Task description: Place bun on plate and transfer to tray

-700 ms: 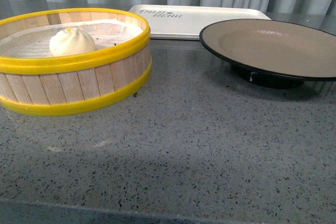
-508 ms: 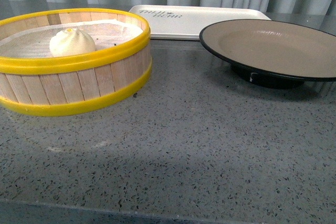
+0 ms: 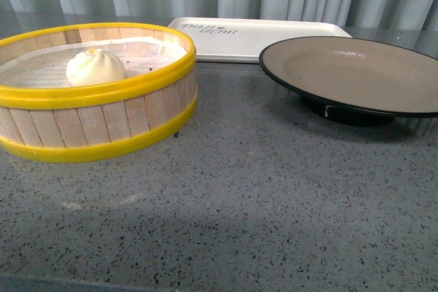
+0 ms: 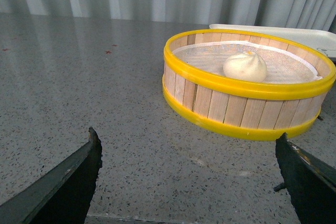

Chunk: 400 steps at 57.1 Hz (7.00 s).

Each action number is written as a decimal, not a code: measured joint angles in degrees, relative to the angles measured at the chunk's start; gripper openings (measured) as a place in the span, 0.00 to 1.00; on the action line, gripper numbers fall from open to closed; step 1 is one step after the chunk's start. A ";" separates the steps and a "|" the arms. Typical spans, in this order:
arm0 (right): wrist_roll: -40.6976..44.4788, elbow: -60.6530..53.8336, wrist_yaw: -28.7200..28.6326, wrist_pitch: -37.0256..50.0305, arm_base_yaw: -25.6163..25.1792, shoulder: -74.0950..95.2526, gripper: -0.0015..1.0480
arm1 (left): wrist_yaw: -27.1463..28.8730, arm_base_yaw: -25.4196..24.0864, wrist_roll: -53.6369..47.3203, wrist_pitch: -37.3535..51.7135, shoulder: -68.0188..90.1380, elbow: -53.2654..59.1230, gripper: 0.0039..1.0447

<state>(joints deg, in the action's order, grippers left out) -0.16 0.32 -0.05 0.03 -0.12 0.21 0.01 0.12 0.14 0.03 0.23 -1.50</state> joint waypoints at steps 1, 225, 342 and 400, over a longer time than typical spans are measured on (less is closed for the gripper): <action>0.00 0.00 0.00 0.00 0.00 0.00 0.92 | 0.00 0.00 0.00 0.00 0.00 0.00 0.94; 0.02 0.00 0.00 0.00 0.02 0.00 0.92 | 13.55 37.66 -10.23 -16.76 97.94 -91.01 0.03; 0.02 0.00 0.00 0.00 0.02 0.00 0.92 | 13.51 38.27 -22.34 0.28 86.31 -76.70 0.94; 0.02 0.00 0.02 0.00 0.02 0.00 0.92 | 0.00 -0.02 -0.24 15.41 23.02 -6.08 0.04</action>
<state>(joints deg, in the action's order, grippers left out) -0.14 0.32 -0.03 0.03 -0.10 0.21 0.01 0.10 -0.10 15.44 23.24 -7.57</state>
